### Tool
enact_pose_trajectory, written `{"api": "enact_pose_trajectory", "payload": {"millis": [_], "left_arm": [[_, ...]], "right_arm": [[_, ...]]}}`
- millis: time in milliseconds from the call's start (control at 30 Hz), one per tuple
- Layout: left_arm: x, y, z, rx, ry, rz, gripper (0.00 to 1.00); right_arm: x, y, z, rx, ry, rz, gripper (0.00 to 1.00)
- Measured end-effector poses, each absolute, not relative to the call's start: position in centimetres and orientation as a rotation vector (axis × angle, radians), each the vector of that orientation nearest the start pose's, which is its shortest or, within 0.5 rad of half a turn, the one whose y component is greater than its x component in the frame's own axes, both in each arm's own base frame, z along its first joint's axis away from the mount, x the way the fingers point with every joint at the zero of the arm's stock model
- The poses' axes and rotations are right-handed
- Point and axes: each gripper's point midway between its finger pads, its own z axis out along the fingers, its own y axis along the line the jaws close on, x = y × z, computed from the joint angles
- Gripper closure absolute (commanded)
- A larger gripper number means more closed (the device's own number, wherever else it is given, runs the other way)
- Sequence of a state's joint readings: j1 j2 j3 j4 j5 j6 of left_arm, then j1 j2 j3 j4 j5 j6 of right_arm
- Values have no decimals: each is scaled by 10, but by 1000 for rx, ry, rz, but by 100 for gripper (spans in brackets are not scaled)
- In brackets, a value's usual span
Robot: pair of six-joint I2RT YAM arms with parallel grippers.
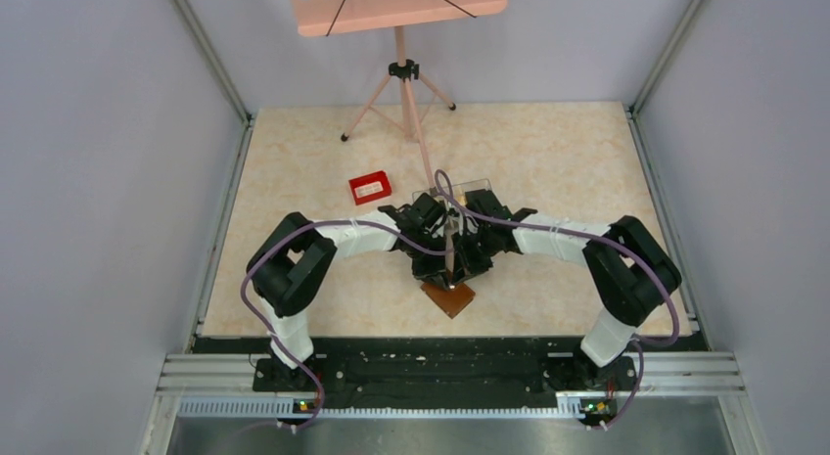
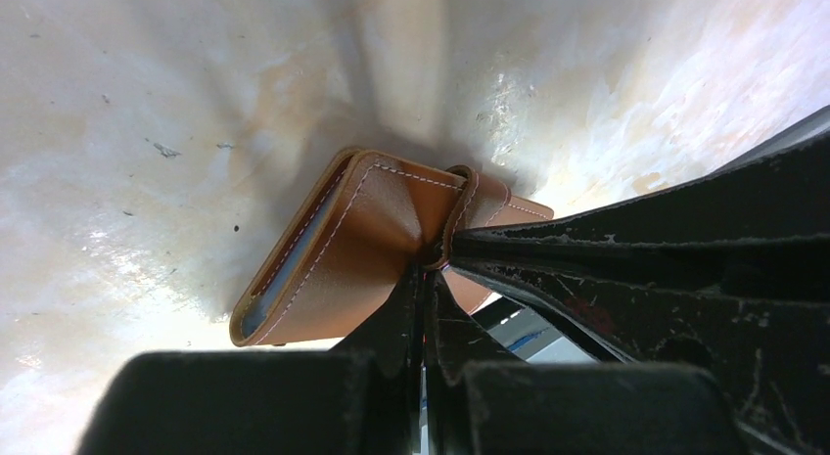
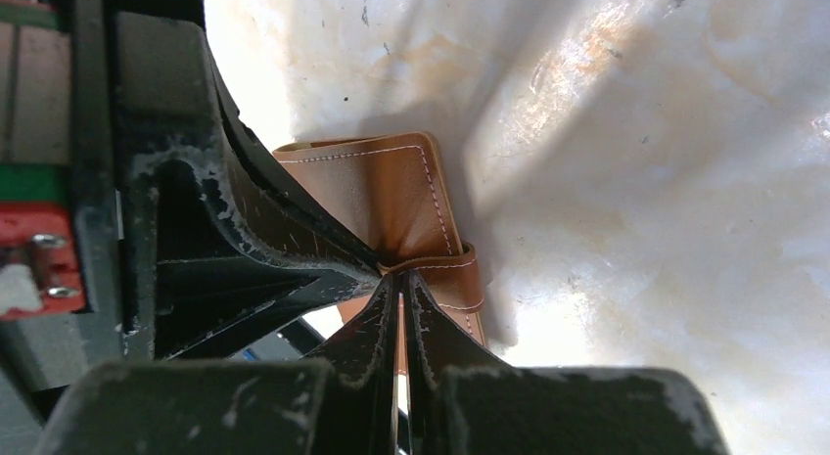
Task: Put the credit cards into the card holder
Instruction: Close the card holder at the center of the board.
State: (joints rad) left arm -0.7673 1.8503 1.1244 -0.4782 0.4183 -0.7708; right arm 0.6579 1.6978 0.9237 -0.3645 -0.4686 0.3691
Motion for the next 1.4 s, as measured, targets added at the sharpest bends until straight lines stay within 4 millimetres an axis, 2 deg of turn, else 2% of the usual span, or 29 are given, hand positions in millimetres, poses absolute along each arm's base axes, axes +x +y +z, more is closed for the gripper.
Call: {"api": "enact_pose_trajectory", "payload": {"millis": [633,1167,1400], "left_arm": [[212,-330,42,138,2948,-840,100],[209,-332,37,163,2959,-828,100],[208,-333,34,177,2972,-757,100]], "right_arm": [[207,273,33,-536,2773,859,100],[208,272,29,-534,2778,850,100],[207,270,27,-515,2785,848,100]]}}
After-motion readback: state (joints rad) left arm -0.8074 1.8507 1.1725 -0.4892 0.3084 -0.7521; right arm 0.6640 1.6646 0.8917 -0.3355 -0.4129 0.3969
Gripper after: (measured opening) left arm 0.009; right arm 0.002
